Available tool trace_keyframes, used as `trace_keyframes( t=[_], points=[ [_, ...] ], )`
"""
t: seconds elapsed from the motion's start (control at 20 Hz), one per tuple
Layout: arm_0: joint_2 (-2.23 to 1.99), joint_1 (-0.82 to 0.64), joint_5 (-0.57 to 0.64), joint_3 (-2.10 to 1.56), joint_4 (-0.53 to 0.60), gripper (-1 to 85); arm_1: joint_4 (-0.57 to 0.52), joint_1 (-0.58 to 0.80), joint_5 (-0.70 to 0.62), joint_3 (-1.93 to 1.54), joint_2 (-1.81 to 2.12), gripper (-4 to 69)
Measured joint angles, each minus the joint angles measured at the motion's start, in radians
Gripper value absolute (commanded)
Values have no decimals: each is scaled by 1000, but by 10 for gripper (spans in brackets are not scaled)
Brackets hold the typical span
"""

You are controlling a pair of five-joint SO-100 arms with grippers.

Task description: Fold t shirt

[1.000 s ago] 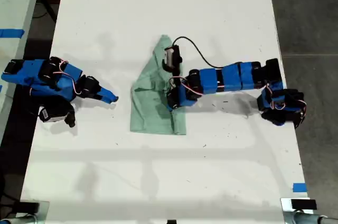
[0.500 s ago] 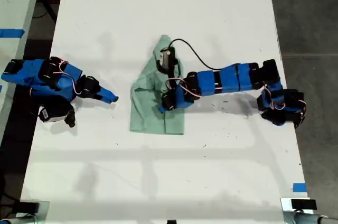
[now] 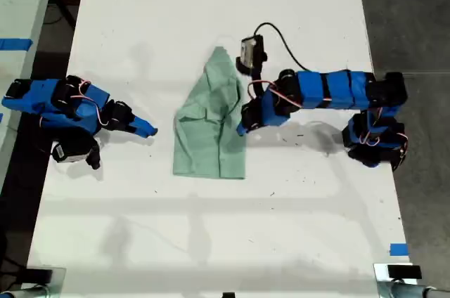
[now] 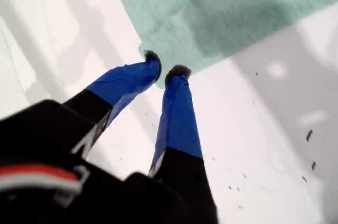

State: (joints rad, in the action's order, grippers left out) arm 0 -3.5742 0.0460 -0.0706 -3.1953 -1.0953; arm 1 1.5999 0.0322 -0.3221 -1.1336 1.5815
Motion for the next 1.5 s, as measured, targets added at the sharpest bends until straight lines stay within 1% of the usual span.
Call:
trace_keyframes(
  t=[0.05, 0.15, 0.2, 0.3, 0.4, 0.55, 0.6, 0.65, 0.7, 0.75, 0.85, 1.0, 1.2, 1.35, 1.5],
  points=[
    [0, 0, 0, 0, 0, 112, 25, 8, 20, -80, 87, 49],
    [0, 0, 0, 0, 0, 112, 26, 25, 60, -278, 308, 42],
    [0, 0, 0, 0, 0, 112, 9, 37, 78, -403, 440, 38],
    [0, 0, 0, 0, 0, 112, -57, 57, 106, -663, 712, 42],
    [0, 0, 0, 0, 0, 112, -152, 66, 140, -960, 971, 46],
    [0, 0, 0, 0, 0, 112, -299, 69, 181, -1428, 1304, 19],
    [-2, 0, 0, 0, 0, 112, -307, 69, 192, -1574, 1450, 10],
    [-2, 0, 0, 0, 0, 112, -273, 69, 202, -1703, 1624, 11],
    [-2, 0, 0, -2, 0, 112, -207, 71, 212, -1773, 1773, 11],
    [-2, 0, 0, -2, 0, 112, -164, 74, 212, -1793, 1865, 12],
    [-2, 0, 0, -2, 0, 112, -140, 77, 196, -1861, 1899, 16],
    [-2, 0, 0, -2, 0, 112, -147, 110, 71, -1887, 1913, 29],
    [-2, 0, 0, -2, 0, 112, -156, 126, -20, -1890, 1914, 44],
    [-2, 0, 0, -2, 0, 112, -178, 126, -29, -1894, 1914, 66],
    [-2, 0, 0, -2, 0, 112, -181, 92, -38, -1896, 1914, 76]
  ],
)
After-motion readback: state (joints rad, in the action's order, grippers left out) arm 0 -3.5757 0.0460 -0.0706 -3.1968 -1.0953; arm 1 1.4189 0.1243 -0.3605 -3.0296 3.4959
